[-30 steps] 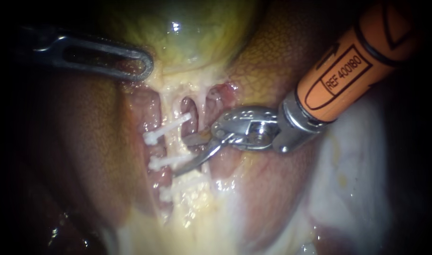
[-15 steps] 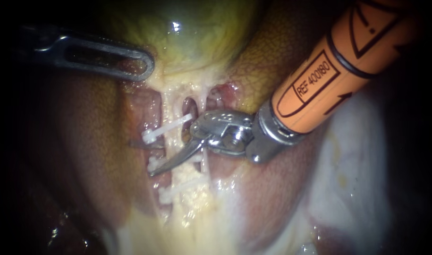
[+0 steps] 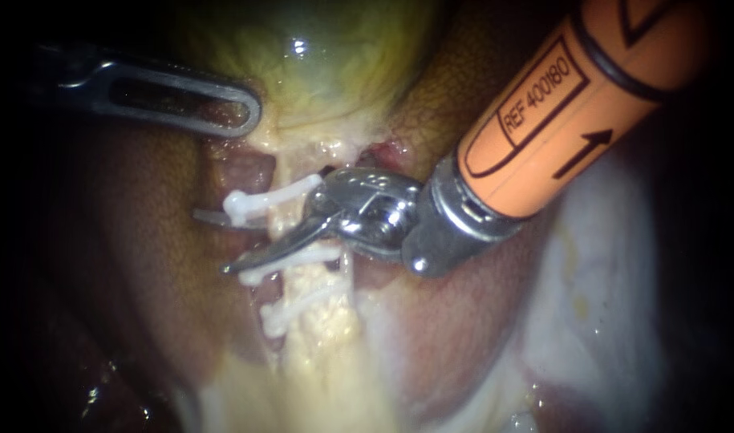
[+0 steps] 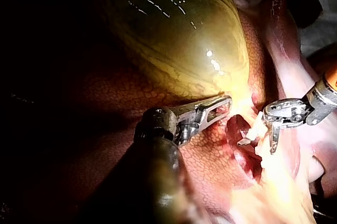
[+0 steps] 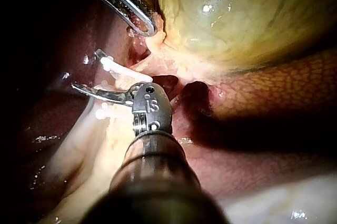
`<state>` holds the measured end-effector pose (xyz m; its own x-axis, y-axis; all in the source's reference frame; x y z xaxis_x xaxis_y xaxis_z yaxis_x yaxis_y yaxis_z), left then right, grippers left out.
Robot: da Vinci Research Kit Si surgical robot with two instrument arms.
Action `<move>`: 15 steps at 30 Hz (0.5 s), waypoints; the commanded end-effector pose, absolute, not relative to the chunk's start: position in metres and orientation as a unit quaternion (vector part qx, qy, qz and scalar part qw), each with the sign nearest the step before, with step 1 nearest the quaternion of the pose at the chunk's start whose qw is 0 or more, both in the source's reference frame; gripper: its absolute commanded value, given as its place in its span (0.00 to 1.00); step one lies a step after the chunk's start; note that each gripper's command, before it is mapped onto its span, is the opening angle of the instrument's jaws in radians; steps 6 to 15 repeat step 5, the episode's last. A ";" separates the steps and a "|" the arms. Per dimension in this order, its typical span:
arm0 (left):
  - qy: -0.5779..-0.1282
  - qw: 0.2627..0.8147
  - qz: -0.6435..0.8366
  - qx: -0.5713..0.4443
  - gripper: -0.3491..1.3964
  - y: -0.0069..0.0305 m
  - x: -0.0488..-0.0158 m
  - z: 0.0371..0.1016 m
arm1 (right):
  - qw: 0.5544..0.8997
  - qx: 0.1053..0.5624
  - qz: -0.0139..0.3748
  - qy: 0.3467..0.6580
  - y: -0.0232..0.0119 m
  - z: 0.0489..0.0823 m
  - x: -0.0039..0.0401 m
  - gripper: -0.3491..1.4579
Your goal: Go to the cutting position left tube
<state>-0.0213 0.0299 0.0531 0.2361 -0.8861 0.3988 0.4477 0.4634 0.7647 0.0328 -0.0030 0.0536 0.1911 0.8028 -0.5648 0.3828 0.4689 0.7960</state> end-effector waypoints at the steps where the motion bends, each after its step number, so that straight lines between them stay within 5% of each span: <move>1: -0.425 0.743 -0.449 0.258 0.00 0.0299 -0.0213 0.0530 | 0.601 0.485 0.175 0.611 -0.0031 0.0537 0.0329 0.78; 15: -0.425 0.743 -0.449 0.258 0.00 0.0299 -0.0213 0.0530 | 0.600 0.487 0.177 0.610 -0.0032 0.0538 0.0329 0.78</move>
